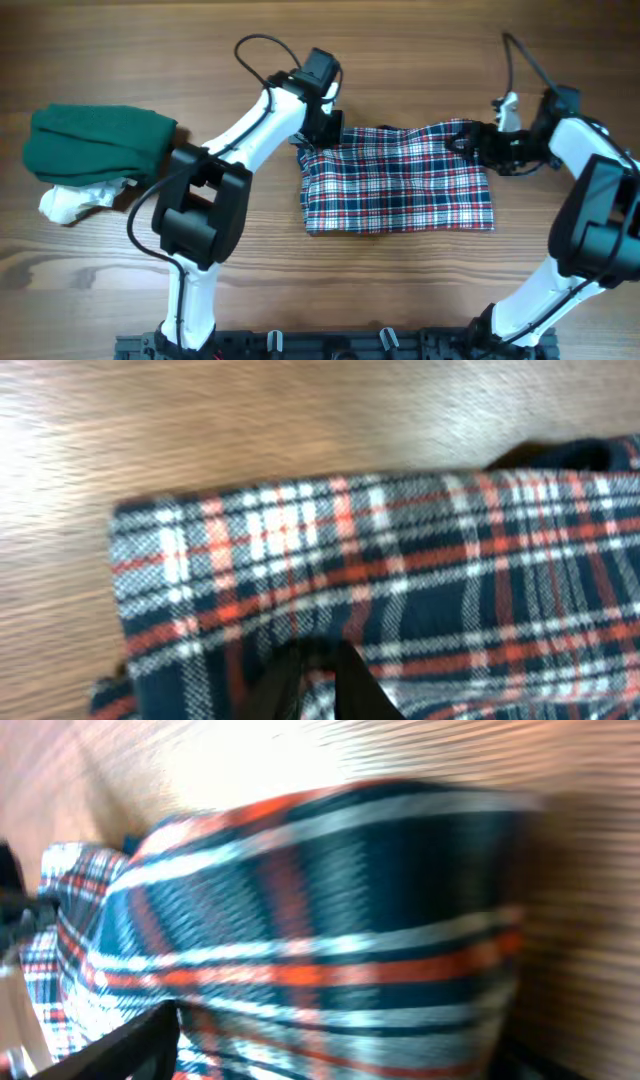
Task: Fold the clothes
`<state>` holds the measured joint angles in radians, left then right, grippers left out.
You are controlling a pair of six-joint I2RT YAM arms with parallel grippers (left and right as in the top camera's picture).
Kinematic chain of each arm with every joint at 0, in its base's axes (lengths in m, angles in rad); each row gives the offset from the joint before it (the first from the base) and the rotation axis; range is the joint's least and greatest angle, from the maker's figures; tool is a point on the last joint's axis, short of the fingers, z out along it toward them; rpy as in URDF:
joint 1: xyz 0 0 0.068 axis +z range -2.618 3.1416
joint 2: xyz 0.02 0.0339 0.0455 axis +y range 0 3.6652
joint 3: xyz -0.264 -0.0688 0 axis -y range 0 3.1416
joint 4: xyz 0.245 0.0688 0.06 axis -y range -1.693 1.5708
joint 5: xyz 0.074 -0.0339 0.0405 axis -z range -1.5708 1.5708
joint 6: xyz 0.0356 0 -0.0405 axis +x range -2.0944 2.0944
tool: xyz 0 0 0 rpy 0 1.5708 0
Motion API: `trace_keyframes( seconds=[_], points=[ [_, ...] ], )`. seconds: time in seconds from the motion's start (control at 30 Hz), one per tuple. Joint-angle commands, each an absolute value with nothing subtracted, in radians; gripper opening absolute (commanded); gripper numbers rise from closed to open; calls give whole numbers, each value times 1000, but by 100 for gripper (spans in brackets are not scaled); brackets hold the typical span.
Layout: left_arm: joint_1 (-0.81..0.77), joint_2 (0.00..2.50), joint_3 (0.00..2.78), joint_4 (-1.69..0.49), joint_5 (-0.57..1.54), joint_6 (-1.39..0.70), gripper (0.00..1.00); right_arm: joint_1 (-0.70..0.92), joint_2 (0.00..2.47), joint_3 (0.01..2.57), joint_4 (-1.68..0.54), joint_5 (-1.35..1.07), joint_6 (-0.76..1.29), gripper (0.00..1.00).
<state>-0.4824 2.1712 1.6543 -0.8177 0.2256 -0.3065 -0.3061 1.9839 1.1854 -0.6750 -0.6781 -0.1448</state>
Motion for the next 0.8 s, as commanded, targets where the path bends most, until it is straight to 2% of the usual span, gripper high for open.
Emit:
trace_keyframes(
  seconds=[0.0, 0.03, 0.07, 0.17, 0.27, 0.33, 0.43, 0.57, 0.67, 0.77],
  points=[
    [-491, 2181, 1655, -815, 238, -323, 13, -236, 2076, 1132, -698, -625, -210, 69],
    [-497, 2181, 1655, -815, 238, -323, 14, -232, 2076, 1132, -704, -622, -207, 50],
    [-502, 2181, 1655, -816, 238, -322, 15, -234, 2076, 1132, -710, -623, -205, 39],
    [-511, 2181, 1655, -822, 234, -319, 15, -248, 2061, 1132, -736, -623, -175, 22],
    [-511, 2181, 1655, -838, 226, -292, 10, -267, 1978, 1133, -778, -571, -110, 9],
    [-496, 2175, 1657, -863, 215, -285, 8, -268, 1888, 1135, -810, -437, -23, 5],
    [-443, 2120, 1657, -921, 216, -285, 7, -268, 1695, 1175, -893, -226, 87, 4],
    [-369, 2000, 1657, -970, 216, -284, 8, -265, 1532, 1298, -1007, -65, 107, 4],
    [-324, 1890, 1657, -985, 217, -276, 11, -230, 1500, 1393, -1105, -14, 105, 4],
    [-299, 1768, 1657, -996, 216, -265, 13, -113, 1507, 1402, -1153, 5, 157, 5]
  ],
)
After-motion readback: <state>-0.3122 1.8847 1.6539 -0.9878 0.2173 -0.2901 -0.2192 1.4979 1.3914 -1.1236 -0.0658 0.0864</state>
